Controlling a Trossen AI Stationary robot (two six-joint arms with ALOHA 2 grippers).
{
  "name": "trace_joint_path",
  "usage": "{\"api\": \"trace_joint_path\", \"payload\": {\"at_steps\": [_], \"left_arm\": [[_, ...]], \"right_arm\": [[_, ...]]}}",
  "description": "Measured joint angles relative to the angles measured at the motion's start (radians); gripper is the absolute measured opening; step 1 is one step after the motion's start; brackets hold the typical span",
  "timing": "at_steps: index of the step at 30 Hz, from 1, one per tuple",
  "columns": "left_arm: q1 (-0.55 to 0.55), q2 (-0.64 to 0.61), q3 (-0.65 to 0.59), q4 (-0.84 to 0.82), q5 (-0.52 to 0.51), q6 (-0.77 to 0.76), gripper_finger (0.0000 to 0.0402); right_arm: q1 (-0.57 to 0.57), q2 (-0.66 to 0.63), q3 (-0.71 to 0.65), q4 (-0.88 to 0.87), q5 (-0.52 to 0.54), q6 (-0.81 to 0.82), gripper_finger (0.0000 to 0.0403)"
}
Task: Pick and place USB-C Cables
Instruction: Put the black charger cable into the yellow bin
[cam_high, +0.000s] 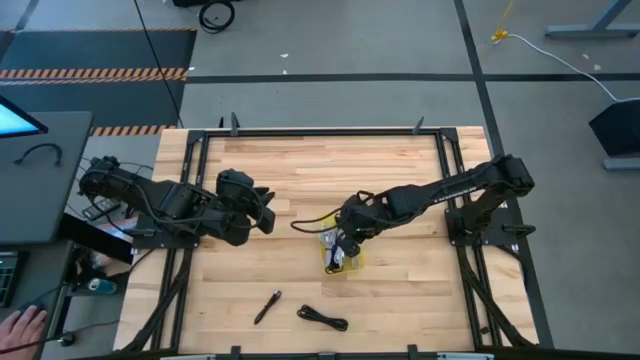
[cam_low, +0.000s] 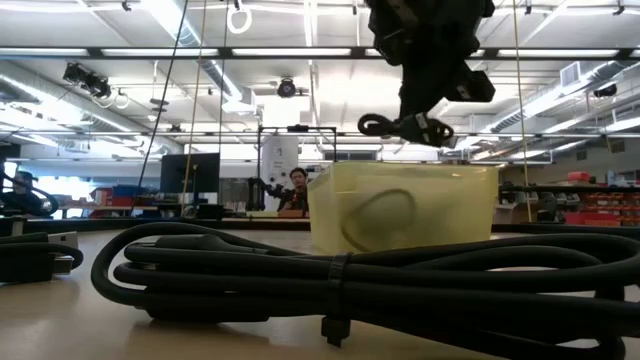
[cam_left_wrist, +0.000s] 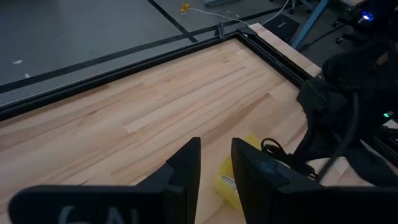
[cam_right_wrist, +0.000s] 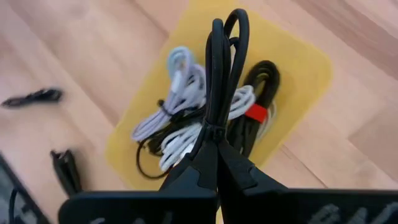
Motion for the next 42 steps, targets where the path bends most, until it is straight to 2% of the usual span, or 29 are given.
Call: {"api": "trace_joint_path", "payload": {"at_steps": [11, 17, 28, 42], "left_arm": [[0.000, 0.000, 0.000, 0.000, 0.020, 0.045, 0.0096], [0.000, 0.000, 0.000, -0.004, 0.058, 0.087, 0.0096], [-0.013, 0.001, 0.000, -0.012, 0.103, 0.112, 0.0096], [-0.040, 0.001, 0.000, -0.003, 0.100, 0.112, 0.0096]], "right_arm": [[0.023, 0.013, -0.017, 0.020, 0.073, 0.221, 0.0000], [0.063, 0.076, -0.018, 0.066, 0.078, 0.322, 0.0000], [0.071, 0.168, -0.018, 0.102, 0.028, 0.337, 0.0003], [0.070, 0.144, -0.016, 0.133, 0.024, 0.234, 0.0111]]}}
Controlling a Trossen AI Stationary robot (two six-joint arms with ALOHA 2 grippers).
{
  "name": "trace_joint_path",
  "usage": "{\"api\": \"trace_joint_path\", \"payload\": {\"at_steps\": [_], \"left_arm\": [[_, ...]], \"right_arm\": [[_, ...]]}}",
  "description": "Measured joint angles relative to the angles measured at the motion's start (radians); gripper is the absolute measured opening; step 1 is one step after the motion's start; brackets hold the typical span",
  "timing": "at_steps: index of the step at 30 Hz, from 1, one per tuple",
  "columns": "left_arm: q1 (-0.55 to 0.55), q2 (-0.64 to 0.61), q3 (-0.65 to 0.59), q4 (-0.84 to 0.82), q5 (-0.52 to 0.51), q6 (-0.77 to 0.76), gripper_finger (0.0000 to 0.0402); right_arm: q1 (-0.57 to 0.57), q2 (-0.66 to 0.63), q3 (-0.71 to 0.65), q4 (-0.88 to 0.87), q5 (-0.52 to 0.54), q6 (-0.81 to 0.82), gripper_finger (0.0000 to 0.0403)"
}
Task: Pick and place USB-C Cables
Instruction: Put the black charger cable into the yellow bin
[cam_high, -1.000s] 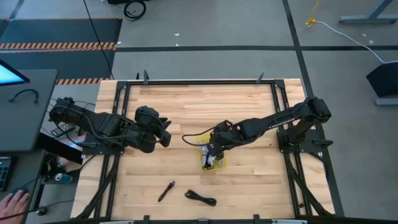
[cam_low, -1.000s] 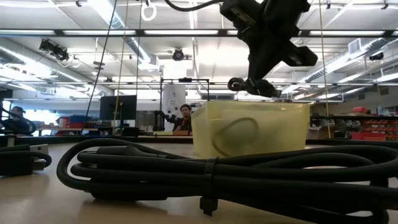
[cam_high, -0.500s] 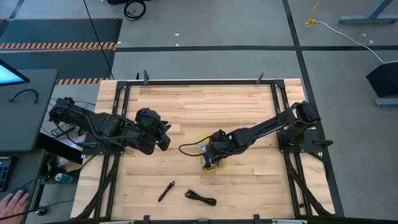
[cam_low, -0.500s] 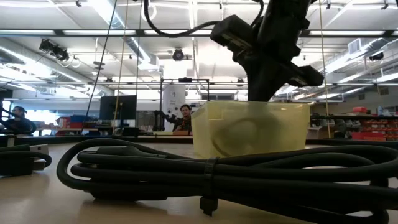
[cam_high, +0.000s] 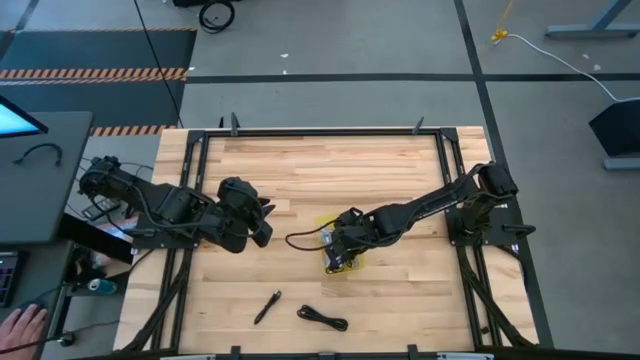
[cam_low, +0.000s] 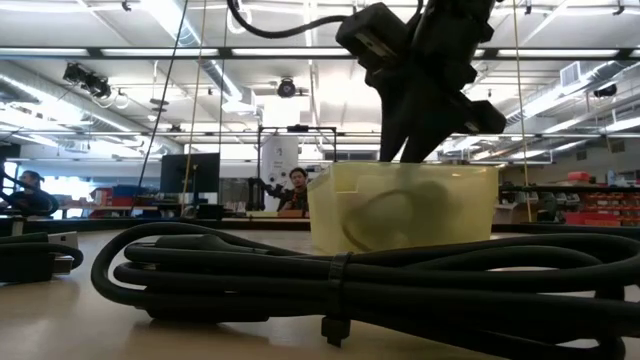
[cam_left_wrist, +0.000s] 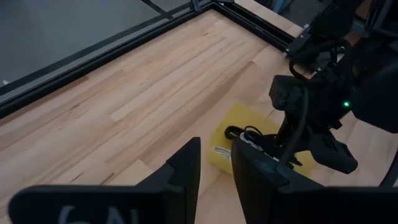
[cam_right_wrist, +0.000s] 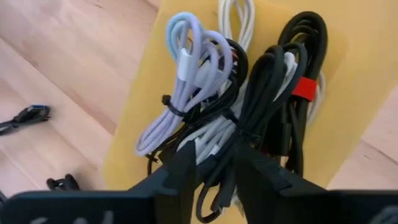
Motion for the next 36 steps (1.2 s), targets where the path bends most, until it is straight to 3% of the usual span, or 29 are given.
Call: {"api": "trace_joint_path", "payload": {"at_steps": [6, 12, 18, 24, 29, 36], "left_arm": [[0.000, 0.000, 0.000, 0.000, -0.002, 0.000, 0.0096], [0.000, 0.000, 0.000, -0.053, 0.035, -0.034, 0.0096], [-0.044, 0.007, -0.038, -0.139, 0.095, -0.202, 0.0096], [-0.119, 0.035, -0.163, -0.094, 0.195, -0.486, 0.0096], [-0.162, 0.083, -0.306, 0.047, 0.312, -0.682, 0.0096], [-0.162, 0.150, -0.515, 0.515, 0.569, -0.870, 0.0096]], "right_arm": [[-0.010, -0.004, 0.000, 0.006, -0.010, -0.030, 0.0138], [-0.068, -0.073, 0.000, 0.081, -0.037, -0.170, 0.0140], [-0.152, -0.201, 0.000, 0.130, -0.061, -0.458, 0.0140], [-0.282, -0.347, 0.000, 0.112, -0.133, -0.630, 0.0139], [-0.374, -0.457, 0.000, 0.122, -0.231, -0.752, 0.0140], [-0.448, -0.567, 0.000, 0.121, -0.320, -0.844, 0.0139]]}}
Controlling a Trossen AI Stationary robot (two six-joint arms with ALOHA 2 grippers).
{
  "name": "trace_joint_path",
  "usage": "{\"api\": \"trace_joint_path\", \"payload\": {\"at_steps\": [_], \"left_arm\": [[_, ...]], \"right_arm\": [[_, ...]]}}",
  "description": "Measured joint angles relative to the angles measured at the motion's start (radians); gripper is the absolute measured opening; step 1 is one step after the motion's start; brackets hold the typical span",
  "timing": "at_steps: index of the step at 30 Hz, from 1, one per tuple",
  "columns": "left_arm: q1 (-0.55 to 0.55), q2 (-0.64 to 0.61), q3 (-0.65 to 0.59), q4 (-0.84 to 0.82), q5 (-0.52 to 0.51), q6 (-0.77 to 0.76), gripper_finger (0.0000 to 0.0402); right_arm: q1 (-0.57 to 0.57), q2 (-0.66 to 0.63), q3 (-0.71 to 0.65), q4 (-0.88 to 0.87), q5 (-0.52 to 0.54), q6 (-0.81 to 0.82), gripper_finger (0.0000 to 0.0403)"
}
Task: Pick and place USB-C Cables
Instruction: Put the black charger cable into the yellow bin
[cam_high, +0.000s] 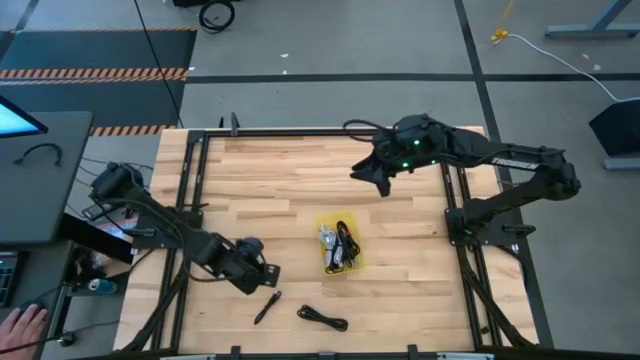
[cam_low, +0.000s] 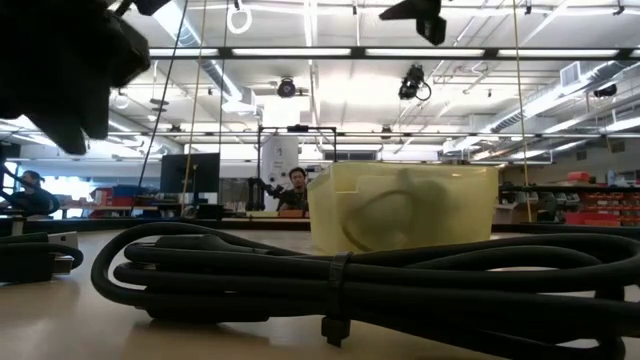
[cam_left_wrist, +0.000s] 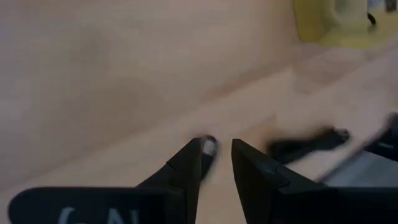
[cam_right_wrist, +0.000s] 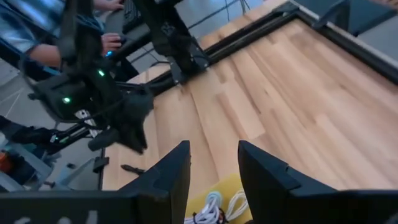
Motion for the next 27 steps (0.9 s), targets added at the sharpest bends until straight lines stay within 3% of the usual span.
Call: {"api": "trace_joint_path", "payload": {"at_steps": [4, 9, 27], "left_arm": [[-0.001, 0.044, -0.036, 0.154, 0.005, -0.033, 0.0096], [0.002, 0.077, 0.024, 0.129, -0.014, 0.004, 0.0090], [-0.079, 0.156, 0.483, -0.482, 0.067, 0.309, 0.0066]], "right_arm": [[-0.014, -0.035, 0.000, -0.016, 0.000, -0.033, 0.0139], [-0.018, -0.046, 0.000, -0.043, -0.001, -0.057, 0.0139], [-0.030, -0.037, 0.000, -0.080, -0.019, -0.076, 0.0139]]}}
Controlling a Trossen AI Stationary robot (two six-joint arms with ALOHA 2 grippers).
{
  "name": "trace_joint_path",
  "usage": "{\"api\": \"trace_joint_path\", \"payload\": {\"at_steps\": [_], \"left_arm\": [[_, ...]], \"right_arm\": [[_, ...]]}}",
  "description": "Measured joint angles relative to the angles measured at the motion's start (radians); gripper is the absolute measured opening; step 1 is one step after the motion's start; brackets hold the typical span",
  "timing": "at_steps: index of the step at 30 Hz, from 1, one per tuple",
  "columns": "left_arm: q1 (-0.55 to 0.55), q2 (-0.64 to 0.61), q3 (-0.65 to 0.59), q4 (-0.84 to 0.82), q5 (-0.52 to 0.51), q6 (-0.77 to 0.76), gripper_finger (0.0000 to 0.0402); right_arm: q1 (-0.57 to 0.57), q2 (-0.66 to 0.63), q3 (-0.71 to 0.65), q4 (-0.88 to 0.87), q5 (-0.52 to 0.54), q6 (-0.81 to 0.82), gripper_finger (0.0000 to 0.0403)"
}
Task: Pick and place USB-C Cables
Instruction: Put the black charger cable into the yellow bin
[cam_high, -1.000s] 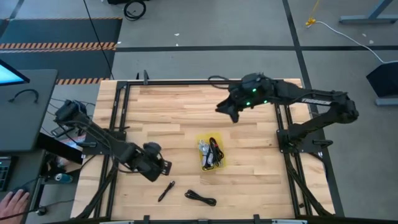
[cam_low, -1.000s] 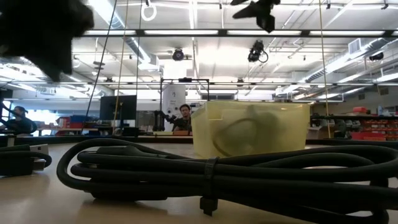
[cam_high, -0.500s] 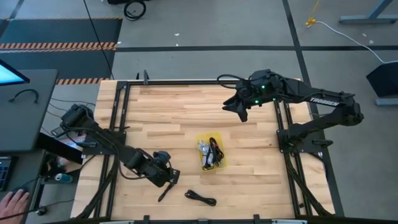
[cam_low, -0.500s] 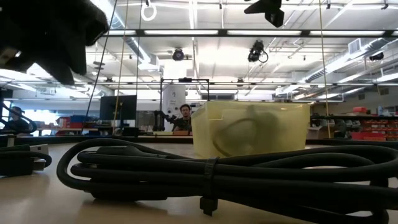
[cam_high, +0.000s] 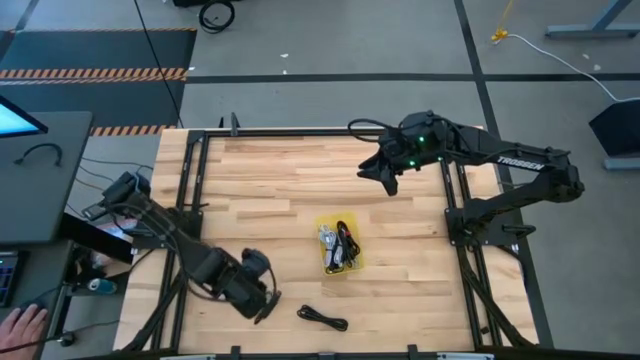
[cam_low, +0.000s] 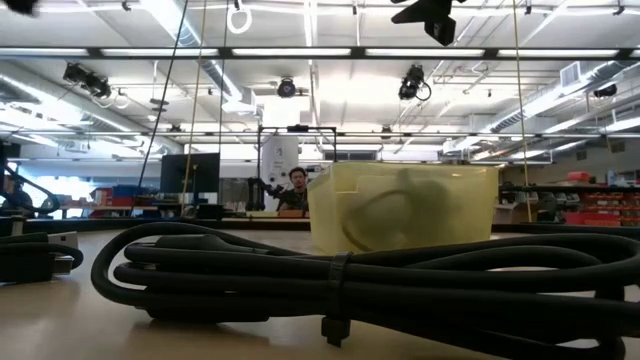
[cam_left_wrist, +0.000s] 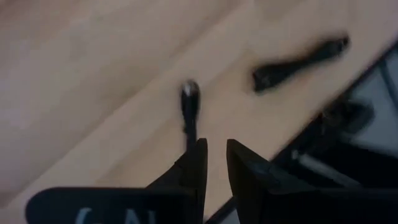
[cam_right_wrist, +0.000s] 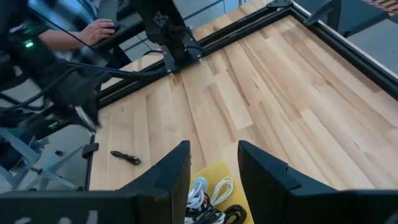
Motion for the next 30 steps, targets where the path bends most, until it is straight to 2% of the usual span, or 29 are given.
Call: {"api": "trace_joint_path", "payload": {"at_steps": [5, 9, 16, 22, 30], "left_arm": [[-0.038, 0.040, 0.016, 0.037, 0.023, 0.074, 0.0066], [-0.045, 0.063, 0.013, 0.026, 0.008, 0.056, 0.0066], [-0.010, 0.059, 0.014, 0.045, 0.006, 0.024, 0.0066], [0.028, 0.058, 0.014, 0.076, 0.018, 0.055, 0.0066], [0.069, 0.064, 0.013, 0.078, -0.045, 0.076, 0.0066]], "right_arm": [[-0.023, -0.001, 0.000, 0.000, 0.000, 0.000, 0.0139], [-0.041, -0.001, 0.000, 0.002, 0.001, -0.009, 0.0139], [-0.061, -0.001, 0.000, 0.003, 0.001, -0.023, 0.0139], [-0.061, -0.001, 0.000, 0.002, 0.001, -0.025, 0.0139], [-0.061, -0.001, 0.000, 0.002, 0.001, -0.026, 0.0139]]}}
